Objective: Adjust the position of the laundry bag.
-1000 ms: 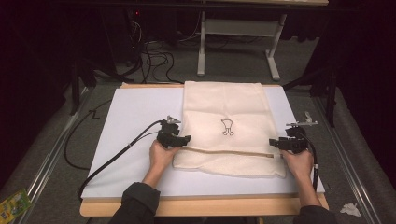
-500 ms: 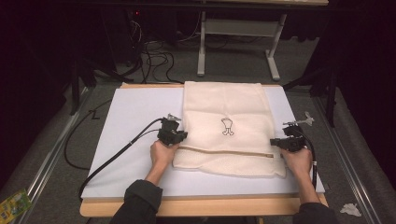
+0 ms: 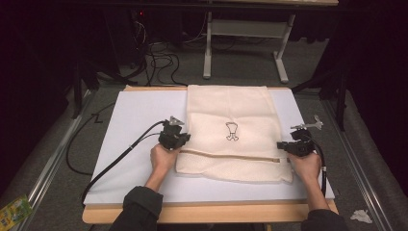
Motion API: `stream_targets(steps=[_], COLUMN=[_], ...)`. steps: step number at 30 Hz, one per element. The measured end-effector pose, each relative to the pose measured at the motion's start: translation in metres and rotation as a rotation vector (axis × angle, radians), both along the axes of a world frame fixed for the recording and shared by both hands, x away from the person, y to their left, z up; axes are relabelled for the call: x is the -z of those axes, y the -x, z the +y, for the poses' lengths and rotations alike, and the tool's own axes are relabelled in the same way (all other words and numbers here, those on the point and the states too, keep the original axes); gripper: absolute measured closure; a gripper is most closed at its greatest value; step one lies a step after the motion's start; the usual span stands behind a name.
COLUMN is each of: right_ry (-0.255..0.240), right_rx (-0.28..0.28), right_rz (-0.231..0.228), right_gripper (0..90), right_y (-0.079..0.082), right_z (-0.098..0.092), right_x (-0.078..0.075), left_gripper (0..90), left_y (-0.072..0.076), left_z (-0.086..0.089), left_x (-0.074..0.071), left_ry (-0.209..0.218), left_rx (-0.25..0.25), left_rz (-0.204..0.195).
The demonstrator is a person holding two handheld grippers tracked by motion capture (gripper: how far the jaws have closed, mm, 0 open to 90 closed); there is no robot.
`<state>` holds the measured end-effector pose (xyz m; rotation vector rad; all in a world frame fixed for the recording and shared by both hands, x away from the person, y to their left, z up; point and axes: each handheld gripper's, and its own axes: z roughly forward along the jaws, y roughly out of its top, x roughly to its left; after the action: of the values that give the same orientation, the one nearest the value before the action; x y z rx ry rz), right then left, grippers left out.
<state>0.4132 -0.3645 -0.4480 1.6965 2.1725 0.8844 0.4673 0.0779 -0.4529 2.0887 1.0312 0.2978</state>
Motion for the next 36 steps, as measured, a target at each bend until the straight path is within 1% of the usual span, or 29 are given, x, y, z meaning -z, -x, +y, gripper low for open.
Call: stream_targets(steps=[5, 8, 11, 14, 17, 20, 22, 25, 27, 31, 35, 36], right_ry=[-0.005, -0.009, -0.009, -0.010, -0.014, -0.014, -0.014, -0.026, -0.030, -0.034, -0.039, -0.042], right_rx=[-0.006, -0.018, -0.028, -0.038, -0.050, -0.055, -0.062, -0.075, -0.079, -0.096, -0.102, -0.107], right_rz=[-0.006, -0.012, -0.020, -0.026, -0.030, -0.034, -0.037, -0.043, -0.043, -0.049, -0.051, -0.057], right_gripper=[86.9, 86.9, 87.0, 86.9, 87.0, 87.0, 87.0, 86.9, 86.9, 86.9, 87.0, 86.9], right_y=[0.000, 0.000, 0.000, 0.000, 0.000, 0.000, 0.001, 0.001, 0.001, 0.001, 0.001, 0.002], right_z=[0.002, 0.006, 0.010, 0.014, 0.018, 0.021, 0.024, 0.029, 0.030, 0.037, 0.042, 0.045], right_x=[0.000, -0.001, -0.003, -0.004, -0.004, -0.003, -0.003, -0.004, -0.004, -0.004, -0.004, -0.004], left_gripper=[85.2, 85.1, 85.2, 85.2, 85.1, 85.1, 85.1, 85.0, 85.0, 84.9, 84.9, 84.8], left_y=[0.001, 0.003, 0.004, 0.005, 0.008, 0.010, 0.011, 0.014, 0.014, 0.017, 0.019, 0.020], left_z=[0.004, 0.010, 0.015, 0.020, 0.023, 0.026, 0.029, 0.036, 0.038, 0.047, 0.051, 0.053], left_x=[-0.004, -0.006, -0.008, -0.009, -0.009, -0.009, -0.010, -0.011, -0.012, -0.012, -0.012, -0.012], left_ry=[-0.014, -0.005, -0.007, -0.002, -0.011, -0.009, -0.015, -0.017, -0.018, -0.009, -0.017, -0.016], left_rx=[0.005, -0.005, -0.007, -0.014, -0.020, -0.025, -0.027, -0.033, -0.033, -0.049, -0.054, -0.056], left_rz=[-0.015, -0.021, -0.023, -0.027, -0.039, -0.039, -0.041, -0.052, -0.053, -0.055, -0.062, -0.060])
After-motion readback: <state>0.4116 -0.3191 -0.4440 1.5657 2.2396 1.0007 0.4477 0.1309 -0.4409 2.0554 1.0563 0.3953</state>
